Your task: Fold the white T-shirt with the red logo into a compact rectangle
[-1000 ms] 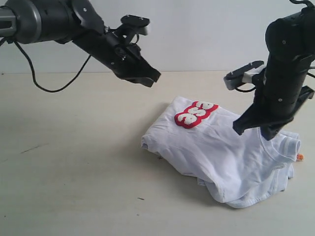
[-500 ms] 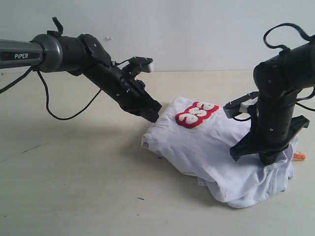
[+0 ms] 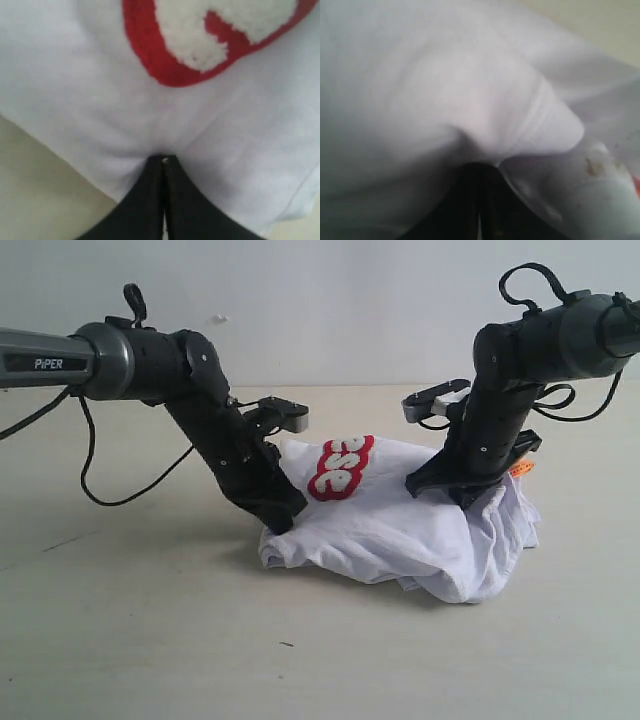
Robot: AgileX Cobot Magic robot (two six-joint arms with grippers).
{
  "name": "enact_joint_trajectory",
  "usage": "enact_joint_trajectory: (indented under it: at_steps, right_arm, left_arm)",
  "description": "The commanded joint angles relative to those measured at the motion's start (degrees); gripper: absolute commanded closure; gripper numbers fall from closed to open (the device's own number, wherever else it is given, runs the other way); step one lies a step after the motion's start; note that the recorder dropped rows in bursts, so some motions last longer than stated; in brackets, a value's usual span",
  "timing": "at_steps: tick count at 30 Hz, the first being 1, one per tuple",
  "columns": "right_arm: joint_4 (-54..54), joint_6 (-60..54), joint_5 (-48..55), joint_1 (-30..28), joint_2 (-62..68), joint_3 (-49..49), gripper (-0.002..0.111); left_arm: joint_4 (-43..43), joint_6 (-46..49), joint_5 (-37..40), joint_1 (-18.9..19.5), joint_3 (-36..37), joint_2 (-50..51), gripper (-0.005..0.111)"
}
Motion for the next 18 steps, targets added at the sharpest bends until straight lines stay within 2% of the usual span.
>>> enact_joint_trajectory:
  at_steps: [1,4,7,10,13,18]
  right_arm:
    - [4.89,-2.52,1.18,0.03,0.39,-1.68,0.108]
    - [7.74,-5.67,0.16,2.21,0.39,-2.26,0.108]
    - [7.66,-6.18,-1.76,5.34,0.5,-3.84,0.108]
    - [10.24,-7.11,0.52,6.66,0.5,-6.16,0.108]
    - [12.49,-9.06,-0.78,8.71,0.86,-6.42,0.108]
    - [11.26,-8.96,-0.27,8.89,-0.35,-6.65,0.108]
  left_arm:
    - [1.2,-1.8,-0.99,4.59,0.5,-5.27,0.107]
    - [1.05,-3.24,-0.81,9.35,2.17,-11.44,0.107]
    - [1.26,-3.73,-4.5,12.21,8.73,-17.61,0.107]
    - [0.4,-3.73,-7.77,13.05,12.84,-21.39,0.107]
    - [-0.49,-3.73,-8.01,12.95,13.85,-23.25,0.107]
    - [-0.49,-3.73,-8.44,12.95,14.7,-24.8,0.107]
